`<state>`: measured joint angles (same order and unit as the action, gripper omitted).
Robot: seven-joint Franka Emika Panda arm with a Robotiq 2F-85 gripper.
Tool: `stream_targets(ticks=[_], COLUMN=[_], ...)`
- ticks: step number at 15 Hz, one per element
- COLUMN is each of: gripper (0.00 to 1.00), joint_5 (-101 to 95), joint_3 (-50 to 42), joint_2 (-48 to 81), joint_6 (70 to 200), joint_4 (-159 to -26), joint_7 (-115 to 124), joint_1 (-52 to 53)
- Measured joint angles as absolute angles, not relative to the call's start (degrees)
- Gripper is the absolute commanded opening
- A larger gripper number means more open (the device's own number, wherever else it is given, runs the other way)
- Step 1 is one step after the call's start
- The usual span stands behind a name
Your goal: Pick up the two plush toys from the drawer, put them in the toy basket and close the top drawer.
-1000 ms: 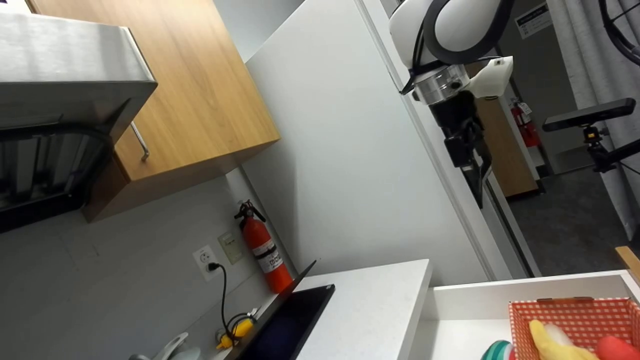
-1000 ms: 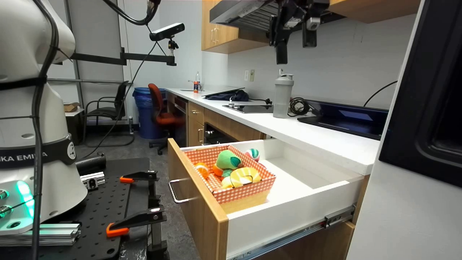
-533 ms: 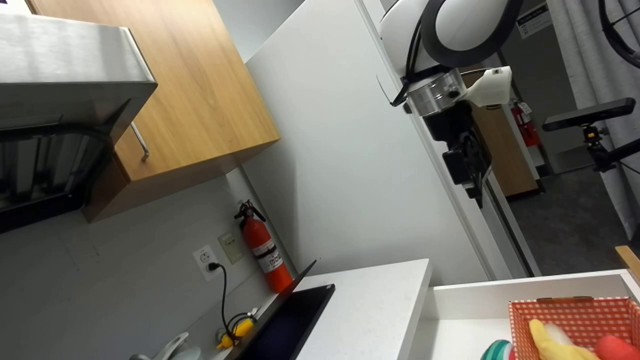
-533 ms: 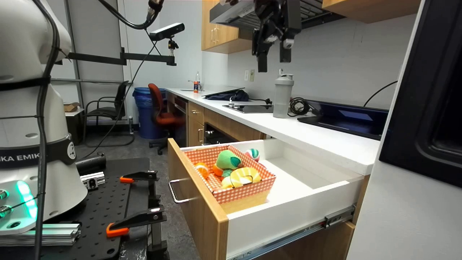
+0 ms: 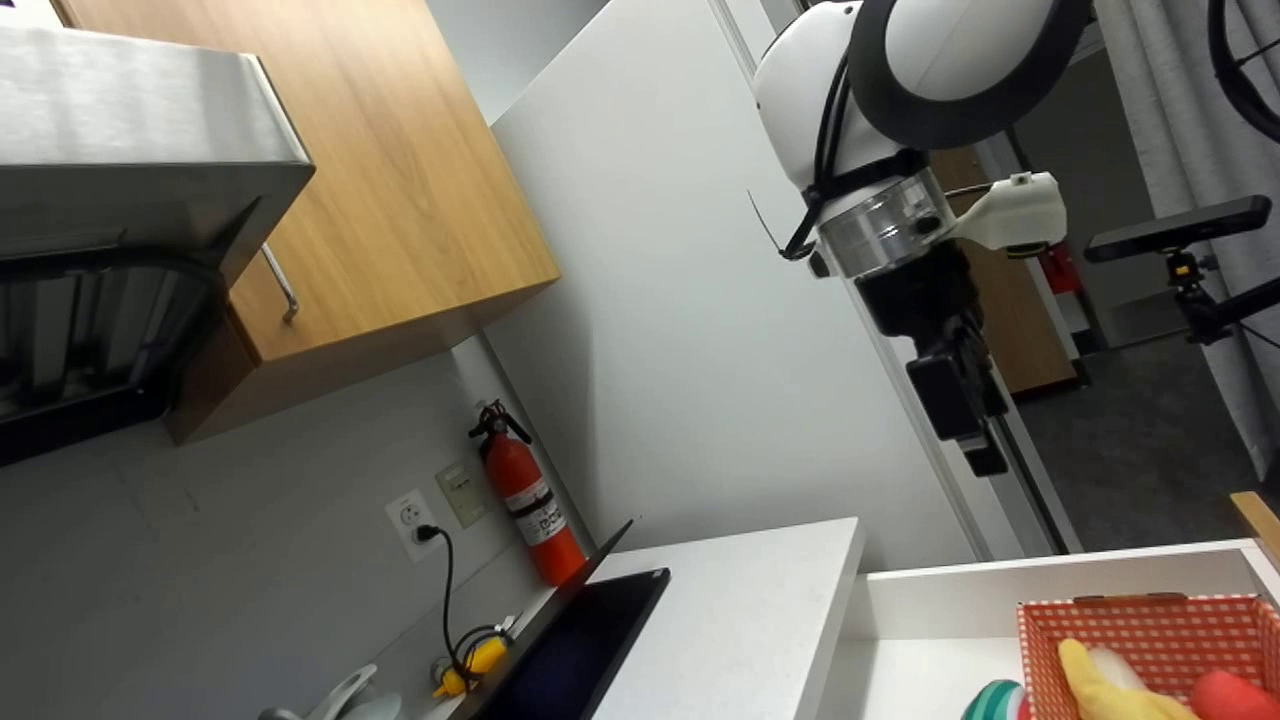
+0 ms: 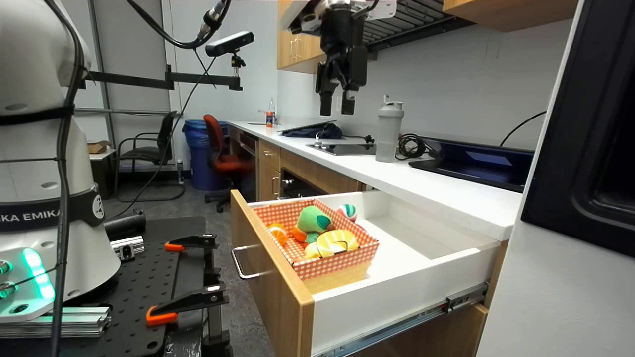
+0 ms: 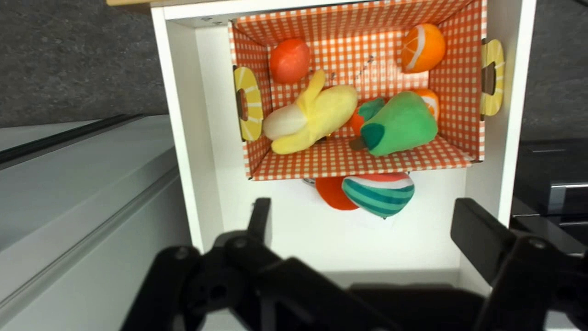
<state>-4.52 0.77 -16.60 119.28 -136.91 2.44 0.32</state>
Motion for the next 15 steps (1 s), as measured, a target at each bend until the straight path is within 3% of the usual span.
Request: stream_targets(ticks=[15], gripper=[1.00], joint_5=[-3.78], joint_3=[7.23], joint_2=[-7.54], joint_6=[141.10], joint_4=[-142.88], joint_7=[4.37], joint_1=[5.61])
